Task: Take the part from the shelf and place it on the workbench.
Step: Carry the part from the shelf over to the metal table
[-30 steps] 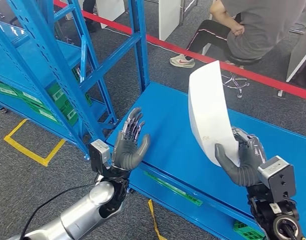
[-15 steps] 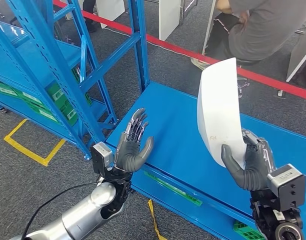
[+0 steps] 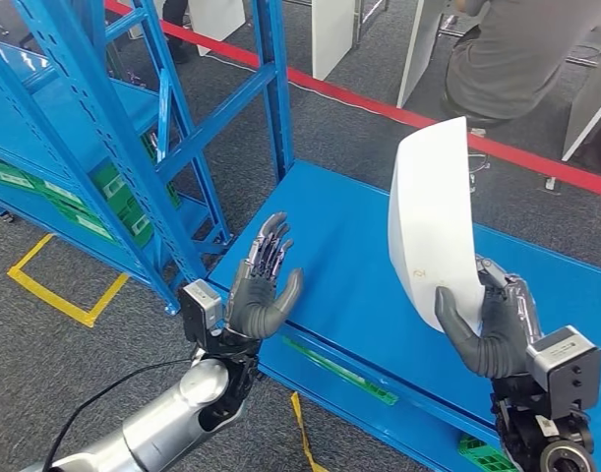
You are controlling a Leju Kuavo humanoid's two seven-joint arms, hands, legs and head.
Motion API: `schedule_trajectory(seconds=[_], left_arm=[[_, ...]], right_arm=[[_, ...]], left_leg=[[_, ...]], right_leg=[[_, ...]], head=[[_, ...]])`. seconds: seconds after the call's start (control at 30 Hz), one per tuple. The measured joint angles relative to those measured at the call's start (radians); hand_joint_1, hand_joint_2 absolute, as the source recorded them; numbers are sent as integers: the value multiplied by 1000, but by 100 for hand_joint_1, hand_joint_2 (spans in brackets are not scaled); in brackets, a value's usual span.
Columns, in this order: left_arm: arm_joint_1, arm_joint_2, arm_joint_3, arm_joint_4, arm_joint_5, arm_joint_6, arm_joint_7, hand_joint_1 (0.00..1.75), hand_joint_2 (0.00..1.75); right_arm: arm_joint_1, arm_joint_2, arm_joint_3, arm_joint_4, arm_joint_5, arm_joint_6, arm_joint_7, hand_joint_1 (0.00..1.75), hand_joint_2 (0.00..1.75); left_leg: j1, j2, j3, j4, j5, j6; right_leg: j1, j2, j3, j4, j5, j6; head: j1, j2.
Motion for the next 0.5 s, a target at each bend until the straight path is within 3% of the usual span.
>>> schedule_trajectory(seconds=[0.23, 0.3, 0.37, 0.43, 0.47, 0.5], left_arm=[[0, 0, 0, 0, -3, -3, -2, 0, 175], [0, 0, 0, -1, -4, -3, -2, 0, 175], [0, 0, 0, -1, -7, -2, -2, 0, 175], [2, 0, 0, -1, -10, 0, 0, 0, 175], [4, 0, 0, -1, -12, 0, 0, 0, 175], [6, 0, 0, -1, -14, 0, 1, 0, 175]], right_arm=[[2, 2, 1, -5, 53, 0, -2, 175, 175], [2, 4, 1, -9, 55, 1, -1, 175, 175], [3, 5, 1, -14, 56, 4, 1, 175, 175], [4, 6, 2, -15, 58, 10, 3, 175, 175], [5, 6, 2, -15, 62, 13, 5, 175, 175], [6, 6, 3, -15, 66, 14, 7, 175, 175]], left_leg=[[-8, -2, -2, 5, -7, 12], [-2, -4, 8, -10, -3, 18], [5, -8, 23, -25, 1, 25], [6, -15, 27, -26, -1, 27], [7, -22, 28, -26, -2, 26], [8, -30, 29, -25, -3, 24]], right_leg=[[-7, -1, 2, -4, -2, 7], [-8, -3, 2, -1, -8, 11], [-9, -4, -29, 72, -49, 17], [-13, -4, -102, 220, -112, 25], [-16, -4, -136, 281, -128, 29], [-20, -4, -154, 306, -124, 33]], head=[[-1, 0], [-1, 0], [3, 0], [7, 0], [7, 0], [7, 0]])
